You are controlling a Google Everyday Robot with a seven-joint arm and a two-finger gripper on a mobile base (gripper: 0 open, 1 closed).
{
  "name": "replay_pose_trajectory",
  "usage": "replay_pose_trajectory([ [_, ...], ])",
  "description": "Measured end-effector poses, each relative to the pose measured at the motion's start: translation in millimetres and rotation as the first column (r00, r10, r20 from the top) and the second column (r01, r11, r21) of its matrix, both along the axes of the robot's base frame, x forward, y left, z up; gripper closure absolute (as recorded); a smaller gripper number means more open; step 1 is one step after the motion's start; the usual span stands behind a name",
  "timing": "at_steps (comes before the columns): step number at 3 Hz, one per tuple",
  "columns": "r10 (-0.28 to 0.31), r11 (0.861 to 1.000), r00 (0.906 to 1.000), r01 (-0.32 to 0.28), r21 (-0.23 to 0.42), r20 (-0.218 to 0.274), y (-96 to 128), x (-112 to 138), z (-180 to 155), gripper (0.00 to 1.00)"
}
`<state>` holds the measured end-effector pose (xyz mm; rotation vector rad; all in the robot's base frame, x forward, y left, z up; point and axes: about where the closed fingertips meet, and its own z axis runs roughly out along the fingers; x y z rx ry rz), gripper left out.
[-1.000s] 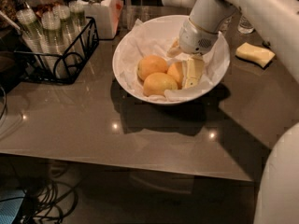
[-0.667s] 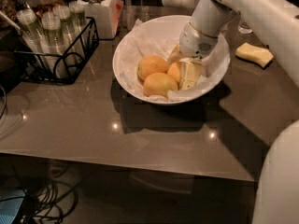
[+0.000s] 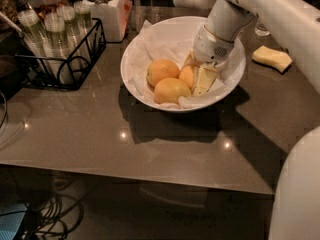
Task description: Pick orange from white bowl
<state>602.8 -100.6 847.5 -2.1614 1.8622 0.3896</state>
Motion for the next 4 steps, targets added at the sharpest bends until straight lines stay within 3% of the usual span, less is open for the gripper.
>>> replay_pose_trajectory([
  [1,-0.050,0.999,0.9988,0.050,0.021,0.003,-3,0,5,0.98],
  [2,-0.124,0.987,0.9923,0.122,0.105,0.010,-10,-12,50,1.00],
  [3,-0.201,0.959,0.9795,0.193,0.208,0.017,-16,-38,98,1.00],
  [4,-0.272,0.907,0.9619,0.266,0.326,-0.028,-21,-66,117,1.00],
])
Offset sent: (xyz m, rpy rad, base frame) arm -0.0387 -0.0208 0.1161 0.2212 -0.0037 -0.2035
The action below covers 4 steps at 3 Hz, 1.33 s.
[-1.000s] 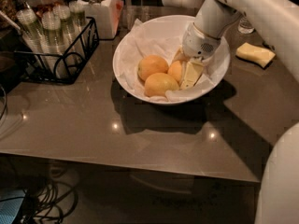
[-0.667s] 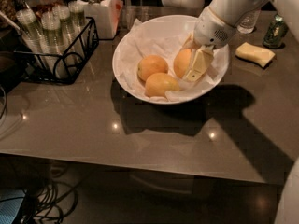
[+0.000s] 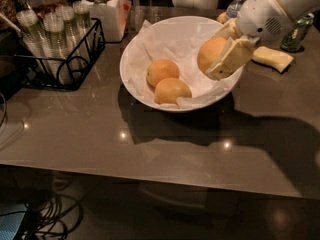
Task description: Pick orange from white bowl
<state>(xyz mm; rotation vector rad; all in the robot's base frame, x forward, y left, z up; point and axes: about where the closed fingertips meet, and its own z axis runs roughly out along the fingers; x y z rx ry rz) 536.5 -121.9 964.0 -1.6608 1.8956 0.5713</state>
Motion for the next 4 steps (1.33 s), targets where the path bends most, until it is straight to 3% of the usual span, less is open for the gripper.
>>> replay_pose_trajectory([
  [1,-0.072,0.982,0.9951,0.082,0.168,-0.068,0,-31,-9,1.00],
  [2,-0.163,0.944,0.9778,0.193,0.267,-0.132,-5,-70,-17,1.00],
  [3,-0.269,0.913,0.9512,0.302,0.274,-0.152,-13,-109,-12,1.00],
  [4,-0.313,0.902,0.9384,0.342,0.262,-0.147,-17,-128,-6,1.00],
])
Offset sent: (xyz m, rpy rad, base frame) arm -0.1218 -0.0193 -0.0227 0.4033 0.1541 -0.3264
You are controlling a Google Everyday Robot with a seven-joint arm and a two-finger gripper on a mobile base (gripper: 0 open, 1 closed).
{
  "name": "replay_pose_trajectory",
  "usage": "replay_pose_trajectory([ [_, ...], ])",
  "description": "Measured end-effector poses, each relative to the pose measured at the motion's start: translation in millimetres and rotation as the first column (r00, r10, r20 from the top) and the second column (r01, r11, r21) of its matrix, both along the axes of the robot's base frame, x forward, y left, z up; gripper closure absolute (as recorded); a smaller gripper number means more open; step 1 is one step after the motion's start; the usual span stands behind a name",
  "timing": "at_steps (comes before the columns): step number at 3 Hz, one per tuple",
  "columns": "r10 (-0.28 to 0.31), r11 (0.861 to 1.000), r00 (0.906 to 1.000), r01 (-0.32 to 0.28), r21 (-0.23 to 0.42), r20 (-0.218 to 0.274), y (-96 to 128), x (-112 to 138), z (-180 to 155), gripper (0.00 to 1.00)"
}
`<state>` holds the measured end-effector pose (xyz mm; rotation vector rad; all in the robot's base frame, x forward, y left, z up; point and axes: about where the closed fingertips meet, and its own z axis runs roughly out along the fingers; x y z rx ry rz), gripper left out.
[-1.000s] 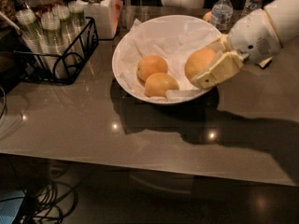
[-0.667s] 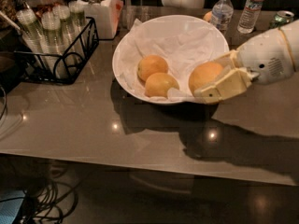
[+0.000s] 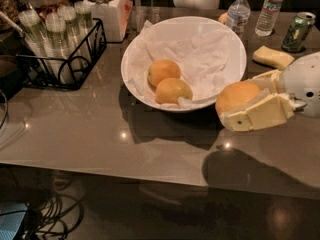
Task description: Pick orange from white bowl
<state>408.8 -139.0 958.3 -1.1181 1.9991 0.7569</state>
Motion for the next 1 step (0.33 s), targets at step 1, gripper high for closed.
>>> replay_pose_trajectory([
  [1,0.000,1.000,1.0000,0.000,0.000,0.000,0.0,0.0,0.0,1.00],
])
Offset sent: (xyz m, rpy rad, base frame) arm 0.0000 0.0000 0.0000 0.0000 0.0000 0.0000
